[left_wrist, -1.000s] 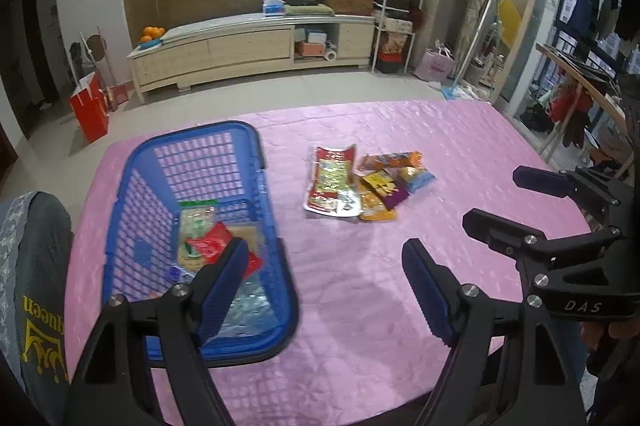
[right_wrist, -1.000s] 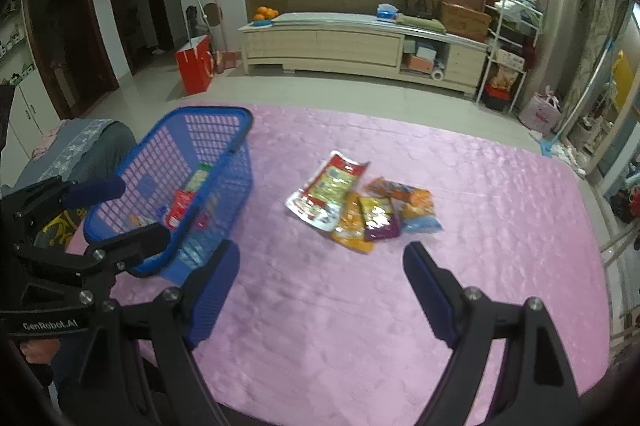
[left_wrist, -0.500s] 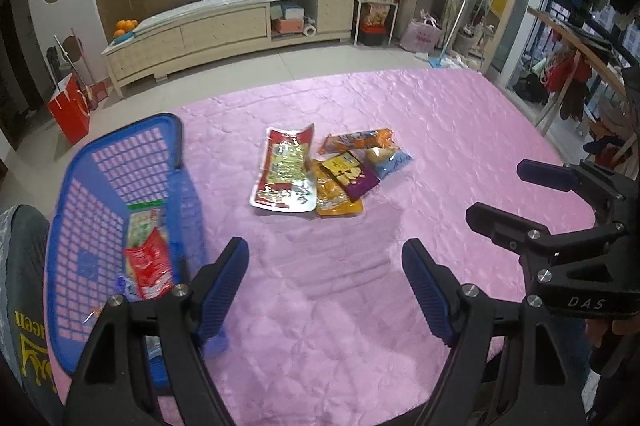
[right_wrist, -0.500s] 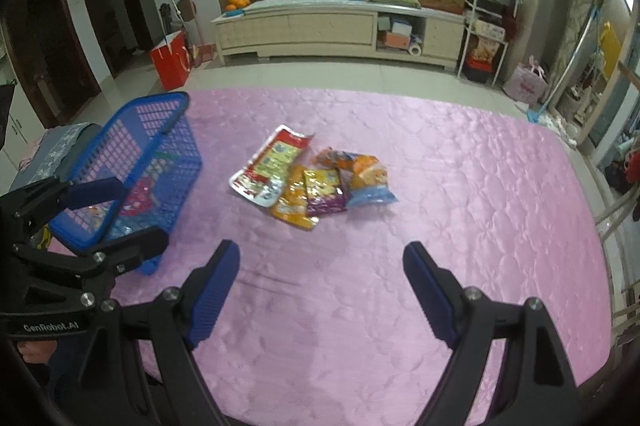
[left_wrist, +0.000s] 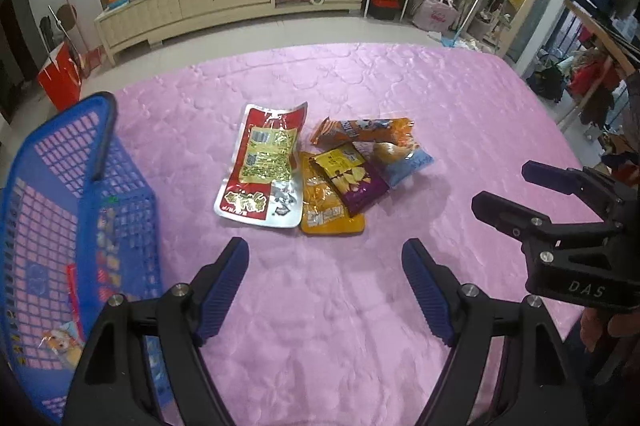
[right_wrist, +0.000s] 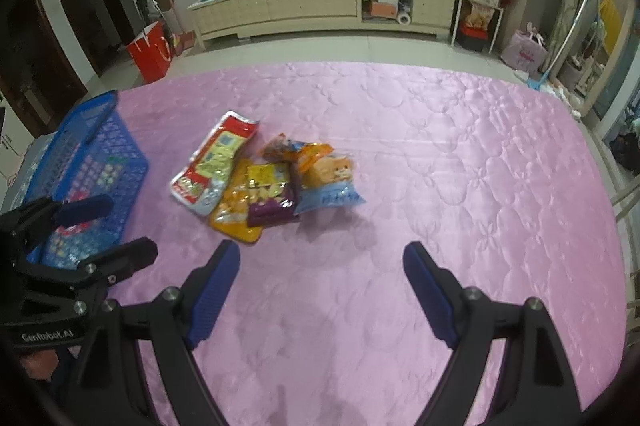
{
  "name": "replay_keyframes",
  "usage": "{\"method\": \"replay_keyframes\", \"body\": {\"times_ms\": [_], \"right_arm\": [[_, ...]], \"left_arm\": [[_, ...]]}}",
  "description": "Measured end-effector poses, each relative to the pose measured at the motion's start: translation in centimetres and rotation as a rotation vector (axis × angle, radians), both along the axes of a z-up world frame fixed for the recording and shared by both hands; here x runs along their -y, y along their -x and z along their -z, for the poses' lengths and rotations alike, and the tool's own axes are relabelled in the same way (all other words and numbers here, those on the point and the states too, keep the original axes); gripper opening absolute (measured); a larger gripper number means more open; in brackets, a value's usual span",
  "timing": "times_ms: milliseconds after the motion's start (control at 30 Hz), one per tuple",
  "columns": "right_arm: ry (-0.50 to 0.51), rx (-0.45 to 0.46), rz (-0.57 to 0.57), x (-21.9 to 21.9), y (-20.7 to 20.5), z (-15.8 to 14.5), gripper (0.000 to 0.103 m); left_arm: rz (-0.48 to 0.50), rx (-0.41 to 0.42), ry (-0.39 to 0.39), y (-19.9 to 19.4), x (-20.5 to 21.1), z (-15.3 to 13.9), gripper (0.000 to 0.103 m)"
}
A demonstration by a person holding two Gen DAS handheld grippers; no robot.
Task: Organize snacks
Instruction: 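Withdraw both tools from the basket toward the remaining snacks, then grasp the round cake bag with the right tool while the left tool grasps the purple chip bag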
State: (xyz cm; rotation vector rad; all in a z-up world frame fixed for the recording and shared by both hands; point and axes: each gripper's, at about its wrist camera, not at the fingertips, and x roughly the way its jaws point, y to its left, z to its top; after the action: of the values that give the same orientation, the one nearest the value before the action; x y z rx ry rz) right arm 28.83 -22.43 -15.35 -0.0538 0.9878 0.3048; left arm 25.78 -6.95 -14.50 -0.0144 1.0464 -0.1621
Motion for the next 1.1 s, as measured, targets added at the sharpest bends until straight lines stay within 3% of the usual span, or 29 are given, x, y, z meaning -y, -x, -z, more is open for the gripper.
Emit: {"method": "replay_keyframes", "body": {"times_ms": [500,833,867,967,1100], "right_arm": [[0.076,-0.046,-0.034,-1.8,-6.7,5.2,0.087],[0.142,-0.037,-0.064,-3.0,-7.8,7.8,0.087],[0.138,-0.042,-0.066,-3.1,-8.0,8.0,0.086],[0.083,-0.048,-0.087,-2.9,-8.1,7.8,0.064],[0.086,-0.056,-0.112,-2.7,-7.7,7.9,0.059]], "left_arm": [[-0.078,-0.087,0.037,-6.1,-0.9,5.0,0.077],[-0.098,-0.108,0.043,-6.7,-1.4,6.6,0.077],[-0.099,-0.111,0.042,-6.6,-1.4,6.7,0.077],[-0.103,-0.118,0.043,-6.4,-1.3,6.7,0.077],[-0.111,-0.125,0.048,-6.4,-0.9,6.4,0.077]]}}
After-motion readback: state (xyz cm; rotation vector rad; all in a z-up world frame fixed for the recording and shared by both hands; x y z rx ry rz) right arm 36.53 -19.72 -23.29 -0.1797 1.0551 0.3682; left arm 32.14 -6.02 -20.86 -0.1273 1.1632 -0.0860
